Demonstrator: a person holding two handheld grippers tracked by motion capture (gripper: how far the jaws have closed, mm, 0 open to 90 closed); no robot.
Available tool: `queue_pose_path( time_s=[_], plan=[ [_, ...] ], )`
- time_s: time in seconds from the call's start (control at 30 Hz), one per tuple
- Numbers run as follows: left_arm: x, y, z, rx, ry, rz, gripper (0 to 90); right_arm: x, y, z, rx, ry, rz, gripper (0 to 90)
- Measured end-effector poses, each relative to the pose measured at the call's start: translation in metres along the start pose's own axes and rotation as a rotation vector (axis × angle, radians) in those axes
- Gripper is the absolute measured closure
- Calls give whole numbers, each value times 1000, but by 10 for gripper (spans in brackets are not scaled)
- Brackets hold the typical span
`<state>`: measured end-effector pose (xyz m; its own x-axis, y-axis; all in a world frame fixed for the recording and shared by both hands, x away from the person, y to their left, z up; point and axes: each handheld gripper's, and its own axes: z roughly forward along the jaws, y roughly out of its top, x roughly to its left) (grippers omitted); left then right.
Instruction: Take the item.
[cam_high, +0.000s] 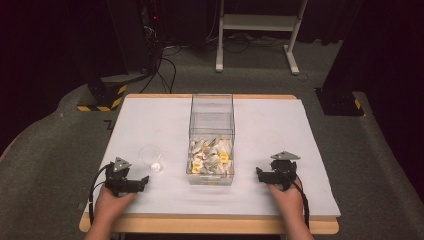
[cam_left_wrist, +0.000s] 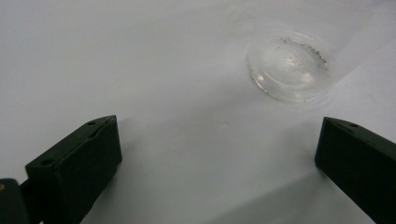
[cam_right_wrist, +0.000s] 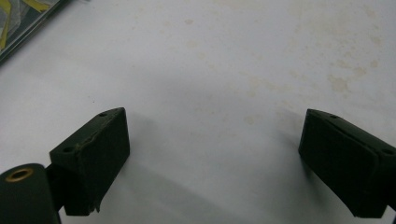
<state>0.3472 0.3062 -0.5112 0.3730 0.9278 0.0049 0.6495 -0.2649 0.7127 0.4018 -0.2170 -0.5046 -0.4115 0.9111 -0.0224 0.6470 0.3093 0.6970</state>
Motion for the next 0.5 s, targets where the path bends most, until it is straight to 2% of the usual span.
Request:
queue_pose_path(
  time_s=[0.13, 0.33, 0.5],
  plan=[
    [0, 0, 0, 1, 4, 1, 4, 1, -7, -7, 0, 4, 6, 90],
    [-1, 0, 0, 1, 12, 6, 7, 4, -10, -10, -6, -14, 10, 100],
    [-2, 0, -1, 2, 21, 5, 5, 2, -10, -10, -1, 1, 12, 93]
  ],
)
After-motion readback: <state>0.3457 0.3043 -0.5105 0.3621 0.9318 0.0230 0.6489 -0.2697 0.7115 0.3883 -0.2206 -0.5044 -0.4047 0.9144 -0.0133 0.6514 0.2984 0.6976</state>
